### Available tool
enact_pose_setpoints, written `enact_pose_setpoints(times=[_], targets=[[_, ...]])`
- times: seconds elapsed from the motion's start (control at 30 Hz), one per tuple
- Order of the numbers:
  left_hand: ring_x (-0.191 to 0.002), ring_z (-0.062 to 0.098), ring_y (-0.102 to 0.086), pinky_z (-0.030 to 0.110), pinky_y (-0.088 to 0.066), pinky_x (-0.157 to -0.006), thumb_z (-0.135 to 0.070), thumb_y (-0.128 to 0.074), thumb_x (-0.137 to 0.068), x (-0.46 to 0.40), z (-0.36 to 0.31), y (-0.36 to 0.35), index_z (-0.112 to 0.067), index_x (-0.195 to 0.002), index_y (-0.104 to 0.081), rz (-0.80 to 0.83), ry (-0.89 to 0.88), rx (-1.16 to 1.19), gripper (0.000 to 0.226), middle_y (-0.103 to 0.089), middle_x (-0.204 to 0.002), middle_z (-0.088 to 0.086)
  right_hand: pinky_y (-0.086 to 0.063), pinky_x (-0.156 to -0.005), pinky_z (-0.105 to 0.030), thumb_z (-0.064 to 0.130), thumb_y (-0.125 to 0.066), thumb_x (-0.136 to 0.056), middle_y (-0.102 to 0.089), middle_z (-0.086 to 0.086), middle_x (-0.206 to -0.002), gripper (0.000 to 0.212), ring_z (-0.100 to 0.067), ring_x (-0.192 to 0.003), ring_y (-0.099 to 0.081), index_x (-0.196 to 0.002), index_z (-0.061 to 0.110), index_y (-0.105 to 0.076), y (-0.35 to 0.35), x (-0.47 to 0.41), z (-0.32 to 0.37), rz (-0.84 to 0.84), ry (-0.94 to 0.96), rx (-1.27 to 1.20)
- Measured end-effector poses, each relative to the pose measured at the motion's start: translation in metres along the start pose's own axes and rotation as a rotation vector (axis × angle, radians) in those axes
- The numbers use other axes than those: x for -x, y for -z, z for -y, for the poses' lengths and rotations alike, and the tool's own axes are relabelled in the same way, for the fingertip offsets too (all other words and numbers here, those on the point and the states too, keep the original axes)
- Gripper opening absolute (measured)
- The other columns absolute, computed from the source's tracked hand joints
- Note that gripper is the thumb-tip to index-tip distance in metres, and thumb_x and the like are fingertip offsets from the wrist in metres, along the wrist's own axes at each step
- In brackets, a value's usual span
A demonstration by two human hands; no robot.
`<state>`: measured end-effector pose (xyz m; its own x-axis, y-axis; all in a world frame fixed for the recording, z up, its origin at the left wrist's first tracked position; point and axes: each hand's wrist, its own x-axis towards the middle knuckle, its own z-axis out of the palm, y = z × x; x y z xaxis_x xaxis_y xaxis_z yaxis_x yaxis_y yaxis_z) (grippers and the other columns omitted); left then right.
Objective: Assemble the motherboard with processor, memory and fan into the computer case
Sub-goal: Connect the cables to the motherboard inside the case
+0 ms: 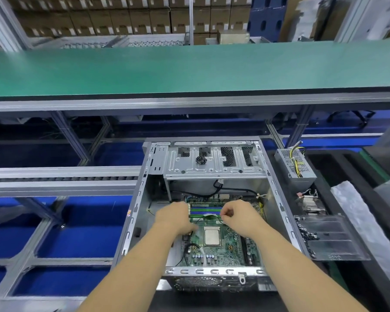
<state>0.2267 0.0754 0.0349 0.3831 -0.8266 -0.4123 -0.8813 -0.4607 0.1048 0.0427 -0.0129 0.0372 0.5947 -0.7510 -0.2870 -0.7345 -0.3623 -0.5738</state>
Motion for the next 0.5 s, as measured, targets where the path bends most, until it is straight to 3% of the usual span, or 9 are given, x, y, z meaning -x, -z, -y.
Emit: enact_pose_setpoints(times=[0.1, 0.2, 0.3, 0.43, 0.5], targets=[[-0.082, 0.02, -0.053, 0.032, -0.042, -0.068, -0.059, -0.057, -0.09, -0.007, -0.006, -0.008, -0.022, -0.088, -0.044, 0.03, -0.071, 0.163, 0.039, -0.055, -0.089, -0.001, -0.055, -0.074, -0.03, 0.018, -0.058, -0.096, -0.07, 0.006, -0.087, 0.015, -0.013, -0.076, -0.064, -0.091, 0.023, -0.071, 0.0, 0.0, -0.001, 0.02, -0.011, 0.011], [-0.084, 0.02, -0.051, 0.031, -0.04, -0.067, -0.056, -0.056, -0.092, -0.012, -0.003, -0.012, -0.024, -0.089, -0.043, -0.029, -0.135, 0.016, 0.035, -0.054, -0.093, -0.001, -0.055, -0.069, -0.031, 0.018, -0.057, -0.097, -0.071, 0.004, -0.085, 0.016, -0.012, -0.066, -0.059, -0.09, 0.023, -0.07, -0.001, 0.0, -0.002, 0.036, -0.01, 0.028], [-0.095, 0.025, -0.06, 0.032, -0.044, -0.072, -0.044, -0.052, -0.097, -0.016, -0.005, -0.014, -0.017, -0.096, -0.058, -0.071, -0.155, -0.094, 0.027, -0.062, -0.103, 0.004, -0.056, -0.067, -0.033, 0.019, -0.056, -0.097, -0.072, -0.001, -0.087, 0.015, -0.015, -0.064, -0.059, -0.092, 0.021, -0.071, -0.002, -0.001, -0.005, 0.04, -0.026, 0.024], [-0.094, 0.024, -0.062, 0.032, -0.047, -0.072, -0.04, -0.048, -0.1, -0.016, -0.011, -0.01, -0.024, -0.101, -0.067, -0.103, -0.239, 0.003, 0.025, -0.067, -0.096, 0.0, -0.049, -0.062, -0.025, 0.021, -0.063, -0.094, -0.064, 0.004, -0.086, 0.025, -0.012, -0.066, -0.056, -0.12, 0.023, -0.066, -0.001, -0.002, -0.007, -0.026, -0.041, -0.031], [-0.083, 0.021, -0.061, 0.032, -0.048, -0.07, -0.04, -0.052, -0.098, -0.014, -0.013, -0.006, -0.026, -0.094, -0.069, -0.052, -0.344, 0.222, 0.022, -0.064, -0.081, -0.006, -0.043, -0.075, -0.022, 0.029, -0.073, -0.089, -0.054, 0.006, -0.103, 0.046, -0.011, -0.085, -0.056, -0.134, 0.026, -0.06, -0.002, -0.003, -0.007, 0.002, 0.006, -0.034]])
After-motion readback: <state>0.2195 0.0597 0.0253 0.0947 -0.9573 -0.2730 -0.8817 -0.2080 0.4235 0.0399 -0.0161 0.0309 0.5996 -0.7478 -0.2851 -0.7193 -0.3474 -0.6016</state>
